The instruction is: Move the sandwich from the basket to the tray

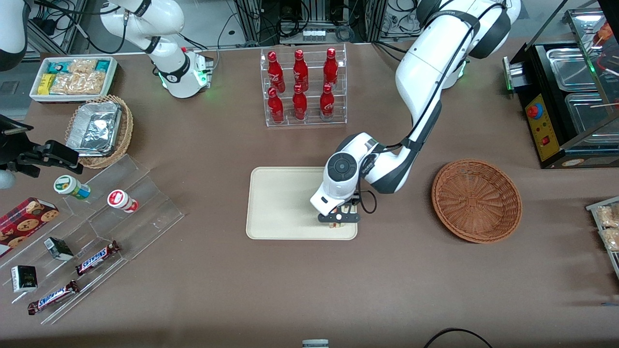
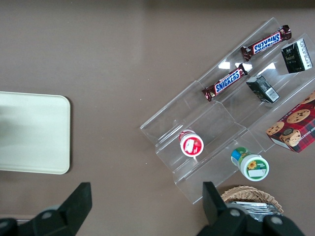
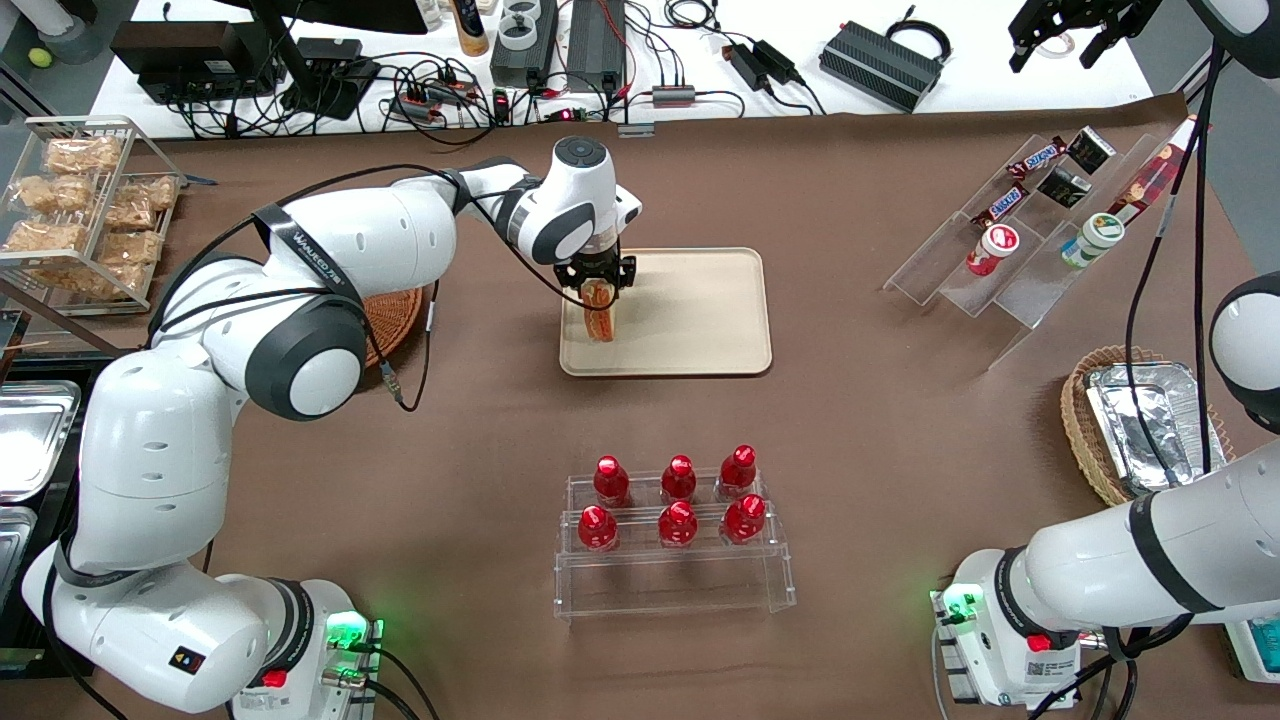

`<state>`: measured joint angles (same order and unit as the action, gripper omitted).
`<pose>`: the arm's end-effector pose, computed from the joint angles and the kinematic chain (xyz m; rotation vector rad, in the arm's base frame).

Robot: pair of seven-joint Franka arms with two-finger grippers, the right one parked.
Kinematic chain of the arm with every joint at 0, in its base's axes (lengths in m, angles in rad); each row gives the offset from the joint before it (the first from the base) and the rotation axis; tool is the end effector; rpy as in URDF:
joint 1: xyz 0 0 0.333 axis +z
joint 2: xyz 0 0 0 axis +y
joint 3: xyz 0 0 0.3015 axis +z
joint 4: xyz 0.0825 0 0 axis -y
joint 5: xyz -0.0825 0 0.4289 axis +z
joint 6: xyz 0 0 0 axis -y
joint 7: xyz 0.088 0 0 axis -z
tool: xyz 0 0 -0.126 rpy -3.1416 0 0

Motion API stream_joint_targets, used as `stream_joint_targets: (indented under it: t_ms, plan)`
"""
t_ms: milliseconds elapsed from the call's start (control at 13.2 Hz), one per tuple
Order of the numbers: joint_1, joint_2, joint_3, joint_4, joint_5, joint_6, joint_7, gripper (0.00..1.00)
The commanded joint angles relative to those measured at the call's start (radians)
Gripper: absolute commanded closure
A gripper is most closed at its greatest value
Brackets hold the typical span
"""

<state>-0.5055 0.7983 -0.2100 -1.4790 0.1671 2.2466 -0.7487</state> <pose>0.5752 -0.4658 0.1497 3.1332 -0.0178 -0.0344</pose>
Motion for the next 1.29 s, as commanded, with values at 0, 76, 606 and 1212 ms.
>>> stream_joint_targets:
  t_ms: [0,76,606,1212]
  plan:
    - [-0.001,-0.063,0.011,0.016,0.005,-0.082,-0.047,0.00]
    - [0.030,-0.115,0.009,0.017,0.002,-0.160,-0.064,0.00]
    - [0.250,-0.359,0.017,-0.029,-0.026,-0.456,0.029,0.00]
    - [0.464,-0.657,0.026,-0.162,-0.092,-0.582,0.250,0.00]
